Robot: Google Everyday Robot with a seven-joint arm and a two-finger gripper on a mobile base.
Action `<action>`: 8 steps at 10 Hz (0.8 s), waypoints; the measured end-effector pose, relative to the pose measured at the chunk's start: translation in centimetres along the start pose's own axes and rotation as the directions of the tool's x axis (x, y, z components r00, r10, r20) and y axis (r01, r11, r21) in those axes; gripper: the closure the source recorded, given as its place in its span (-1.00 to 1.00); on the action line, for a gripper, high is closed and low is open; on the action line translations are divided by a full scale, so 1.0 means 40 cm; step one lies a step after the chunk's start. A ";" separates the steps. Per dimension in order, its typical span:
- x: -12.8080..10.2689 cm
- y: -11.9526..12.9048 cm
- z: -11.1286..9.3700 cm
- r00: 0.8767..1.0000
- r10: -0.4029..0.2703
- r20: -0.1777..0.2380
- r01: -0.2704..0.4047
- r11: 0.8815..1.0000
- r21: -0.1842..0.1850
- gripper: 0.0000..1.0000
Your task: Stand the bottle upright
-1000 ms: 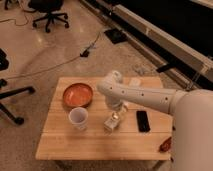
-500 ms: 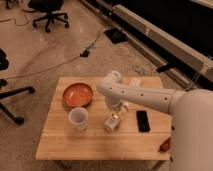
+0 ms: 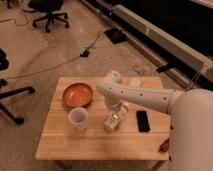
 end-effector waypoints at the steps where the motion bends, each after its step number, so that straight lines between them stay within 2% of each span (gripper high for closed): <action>1: 0.000 0.000 0.001 1.000 0.001 0.000 -0.001 1.000 -0.001 -0.30; 8: -0.007 -0.001 0.008 1.000 0.001 0.014 -0.001 1.000 -0.001 -0.30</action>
